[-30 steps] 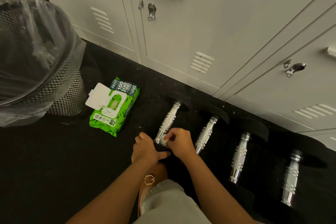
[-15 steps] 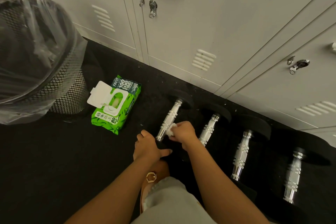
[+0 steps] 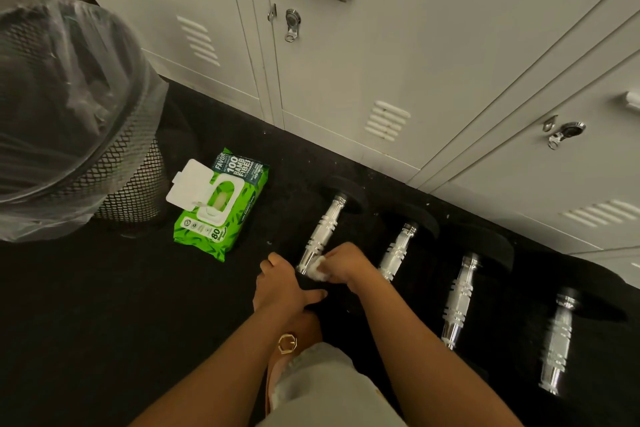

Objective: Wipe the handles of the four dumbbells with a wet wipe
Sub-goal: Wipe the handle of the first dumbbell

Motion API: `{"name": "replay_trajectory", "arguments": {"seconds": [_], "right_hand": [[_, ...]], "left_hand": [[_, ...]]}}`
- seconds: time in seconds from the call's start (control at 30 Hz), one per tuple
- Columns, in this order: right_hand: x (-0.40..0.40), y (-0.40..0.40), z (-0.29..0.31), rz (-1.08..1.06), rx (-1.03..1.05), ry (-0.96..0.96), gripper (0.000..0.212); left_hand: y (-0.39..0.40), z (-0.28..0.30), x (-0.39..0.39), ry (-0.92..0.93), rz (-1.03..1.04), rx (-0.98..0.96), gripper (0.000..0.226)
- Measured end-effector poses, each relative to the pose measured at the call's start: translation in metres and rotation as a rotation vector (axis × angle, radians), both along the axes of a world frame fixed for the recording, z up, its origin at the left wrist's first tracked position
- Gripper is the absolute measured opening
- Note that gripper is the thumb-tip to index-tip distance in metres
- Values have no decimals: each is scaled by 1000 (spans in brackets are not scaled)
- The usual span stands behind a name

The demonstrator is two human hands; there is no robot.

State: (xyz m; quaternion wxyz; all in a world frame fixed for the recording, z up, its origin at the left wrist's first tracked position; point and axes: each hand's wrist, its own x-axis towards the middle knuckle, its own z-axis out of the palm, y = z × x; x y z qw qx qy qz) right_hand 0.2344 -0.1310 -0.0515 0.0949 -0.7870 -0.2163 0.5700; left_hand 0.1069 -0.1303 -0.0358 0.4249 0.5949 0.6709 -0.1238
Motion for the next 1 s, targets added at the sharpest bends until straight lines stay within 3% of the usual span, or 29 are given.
{"name": "replay_trajectory", "arguments": {"seconds": [0.17, 0.3, 0.43, 0.6, 0.77, 0.9, 1.0], "right_hand": [[6, 7, -8, -72, 29, -13, 26], [0, 3, 4, -128, -40, 148, 29], [9, 12, -1, -222, 37, 102, 35], [3, 7, 6, -263, -4, 172, 28], [19, 23, -13, -411, 74, 3, 17], [10, 9, -27, -266, 48, 17, 18], [18, 20, -20, -285, 68, -15, 20]], "left_hand": [[2, 0, 0, 13, -7, -5, 107], [0, 0, -1, -2, -11, 3, 106], [2, 0, -1, -1, -18, 2, 105], [2, 1, -1, 2, -13, -12, 109], [2, 2, -1, 0, -16, -8, 107], [2, 1, -1, 8, -16, -18, 106], [2, 1, -1, 13, -18, -23, 107]]}}
